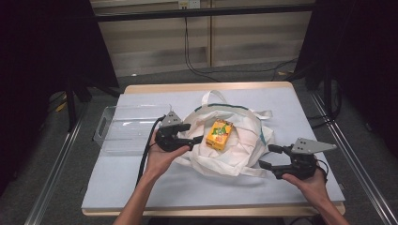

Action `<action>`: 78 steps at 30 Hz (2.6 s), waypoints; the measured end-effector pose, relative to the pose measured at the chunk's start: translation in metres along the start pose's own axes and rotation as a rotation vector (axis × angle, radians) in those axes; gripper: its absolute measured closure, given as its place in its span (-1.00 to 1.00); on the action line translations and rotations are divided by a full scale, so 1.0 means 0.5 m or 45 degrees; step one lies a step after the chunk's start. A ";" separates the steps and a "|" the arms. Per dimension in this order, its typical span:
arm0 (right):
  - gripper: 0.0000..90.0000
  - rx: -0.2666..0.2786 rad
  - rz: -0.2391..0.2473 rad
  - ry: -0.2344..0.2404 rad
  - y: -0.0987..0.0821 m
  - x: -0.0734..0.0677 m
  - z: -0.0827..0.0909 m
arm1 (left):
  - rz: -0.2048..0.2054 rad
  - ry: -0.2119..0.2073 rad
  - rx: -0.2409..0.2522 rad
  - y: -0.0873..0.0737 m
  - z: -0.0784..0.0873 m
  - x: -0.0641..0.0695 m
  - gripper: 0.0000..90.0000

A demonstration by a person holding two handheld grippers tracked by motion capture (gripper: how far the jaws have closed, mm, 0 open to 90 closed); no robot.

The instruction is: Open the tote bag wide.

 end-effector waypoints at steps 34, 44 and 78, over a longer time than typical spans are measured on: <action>-0.47 -0.019 -0.118 0.004 -0.057 0.011 0.031 | 0.090 0.008 0.020 -0.053 -0.148 0.055 -0.61; -0.50 -0.013 -0.106 0.007 -0.055 0.004 0.025 | 0.060 0.089 0.004 -0.063 -0.174 0.063 -0.73; -0.45 -0.019 -0.136 0.057 -0.061 0.009 0.019 | 0.056 0.093 -0.038 -0.054 -0.170 0.054 -0.39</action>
Point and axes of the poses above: each handheld gripper's, and its own axes: z roughly backward along the jaws, y roughly out of its top, x roughly to its right, the point moved 1 cm from there along -z, roughly forward along the jaws, and after that the axes turned 5 degrees about x, right-handed, at the moved point
